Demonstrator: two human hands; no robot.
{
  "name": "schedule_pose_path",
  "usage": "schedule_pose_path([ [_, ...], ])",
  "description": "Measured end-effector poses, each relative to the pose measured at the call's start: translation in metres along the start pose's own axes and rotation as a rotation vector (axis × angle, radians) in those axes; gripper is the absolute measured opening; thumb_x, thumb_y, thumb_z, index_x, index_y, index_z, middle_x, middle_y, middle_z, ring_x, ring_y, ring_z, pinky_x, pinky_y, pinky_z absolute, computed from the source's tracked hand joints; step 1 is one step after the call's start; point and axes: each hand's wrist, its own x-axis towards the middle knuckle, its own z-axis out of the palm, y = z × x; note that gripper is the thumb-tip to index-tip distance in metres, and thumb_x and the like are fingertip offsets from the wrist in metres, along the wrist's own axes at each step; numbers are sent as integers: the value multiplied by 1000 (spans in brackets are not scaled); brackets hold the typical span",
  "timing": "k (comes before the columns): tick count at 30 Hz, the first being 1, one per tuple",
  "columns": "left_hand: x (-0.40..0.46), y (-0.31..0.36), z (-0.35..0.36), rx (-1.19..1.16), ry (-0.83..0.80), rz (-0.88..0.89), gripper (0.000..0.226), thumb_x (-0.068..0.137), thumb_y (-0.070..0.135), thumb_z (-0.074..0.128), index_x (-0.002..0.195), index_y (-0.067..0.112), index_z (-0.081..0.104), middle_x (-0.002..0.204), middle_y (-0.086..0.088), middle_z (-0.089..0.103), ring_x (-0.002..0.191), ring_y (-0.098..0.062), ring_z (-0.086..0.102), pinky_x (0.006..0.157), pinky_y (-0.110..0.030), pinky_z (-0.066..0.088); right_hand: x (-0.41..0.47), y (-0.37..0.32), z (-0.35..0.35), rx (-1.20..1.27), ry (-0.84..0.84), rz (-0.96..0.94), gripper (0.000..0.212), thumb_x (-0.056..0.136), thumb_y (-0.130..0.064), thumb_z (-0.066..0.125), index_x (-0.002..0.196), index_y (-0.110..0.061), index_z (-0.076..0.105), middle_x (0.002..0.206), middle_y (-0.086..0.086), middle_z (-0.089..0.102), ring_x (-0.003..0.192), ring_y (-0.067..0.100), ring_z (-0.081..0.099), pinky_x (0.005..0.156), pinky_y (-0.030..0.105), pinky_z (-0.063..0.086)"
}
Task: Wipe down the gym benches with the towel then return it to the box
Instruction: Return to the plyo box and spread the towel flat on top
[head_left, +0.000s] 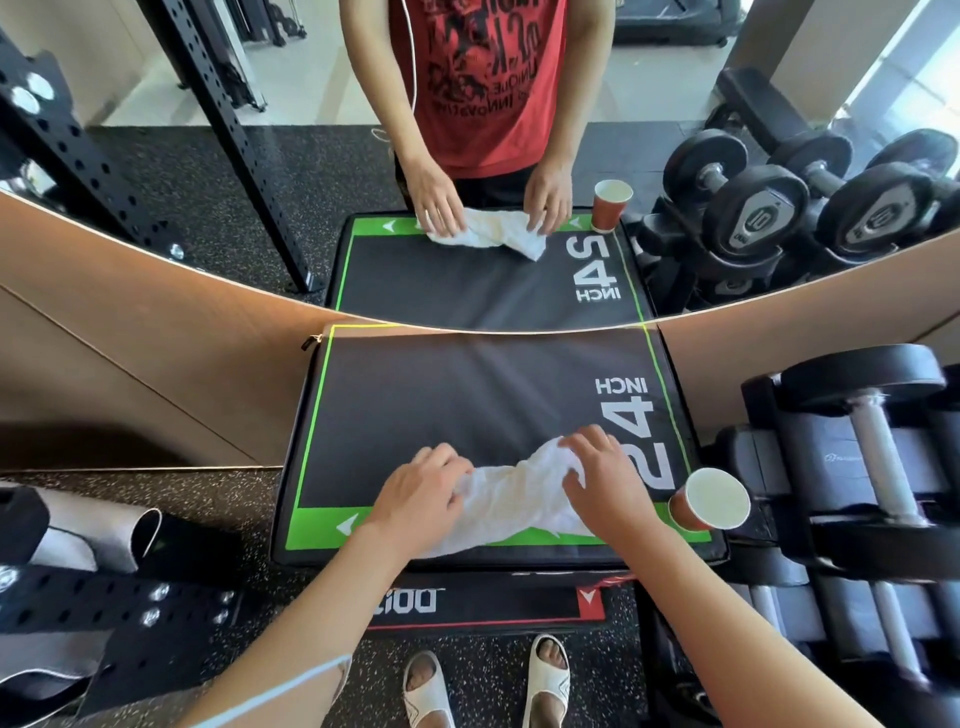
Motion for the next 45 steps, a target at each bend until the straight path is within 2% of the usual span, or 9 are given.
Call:
schedule_pose_path([
  [5,18,-2,11,95,-95,-43,25,105,25,51,127,26,62,122,2,55,113,-22,54,87,-41,51,35,-7,17,-191,-185,33,45,106,-21,51,150,-24,44,145,-1,45,132,27,45,104,45,43],
  [12,17,-27,8,-265,141,-307,17,98,14,57,88,26,64,91,9,61,85,-21,60,72,-39,50,24,10,17,-136,-48,-10,27,100,-8,53,116,-19,72,109,-1,58,102,26,52,82,39,45],
  [21,32,-64,-18,-459,316,-605,21,98,6,56,98,21,71,97,2,71,91,-22,65,67,-30,46,-1,17,-18,79,92,-79,19,84,4,68,92,-13,72,97,-6,68,93,22,61,82,42,51],
  [25,28,-56,-21,-367,285,-412,10,97,17,64,103,22,70,105,3,63,94,-21,64,79,-38,54,-10,16,-11,-31,-63,-105,28,78,9,61,88,-15,71,103,-6,65,96,26,58,81,41,49],
  [28,20,-44,-15,-293,151,-240,13,95,27,71,107,26,67,110,11,57,102,-14,56,80,-39,53,-15,22,1,35,-123,4,44,78,8,57,110,-19,70,119,-7,57,102,22,57,83,38,50],
  [33,0,-28,-5,-198,321,-74,18,83,14,79,99,18,72,103,8,63,97,-20,57,79,-39,53,-13,22,7,341,-68,331,56,87,-13,70,140,-18,53,123,-1,54,107,18,60,91,30,49],
  [36,-19,-15,10,-207,210,69,17,85,34,79,97,24,72,100,13,61,99,-15,57,84,-34,52,-17,15,12,378,-108,364,49,86,-22,74,132,-24,57,94,-1,68,83,17,65,72,30,50],
  [39,-31,-13,23,-97,84,42,31,88,49,71,115,32,69,110,15,57,111,-13,54,89,-33,49,-20,8,15,419,-56,353,32,90,-21,74,121,-24,67,82,-4,65,75,15,64,71,33,53],
  [45,-37,-29,12,-94,271,-86,10,97,13,68,102,20,74,100,10,68,91,-20,66,71,-38,54,-7,3,1,536,136,301,12,89,-27,79,99,-26,74,90,-9,59,80,7,61,71,22,46],
])
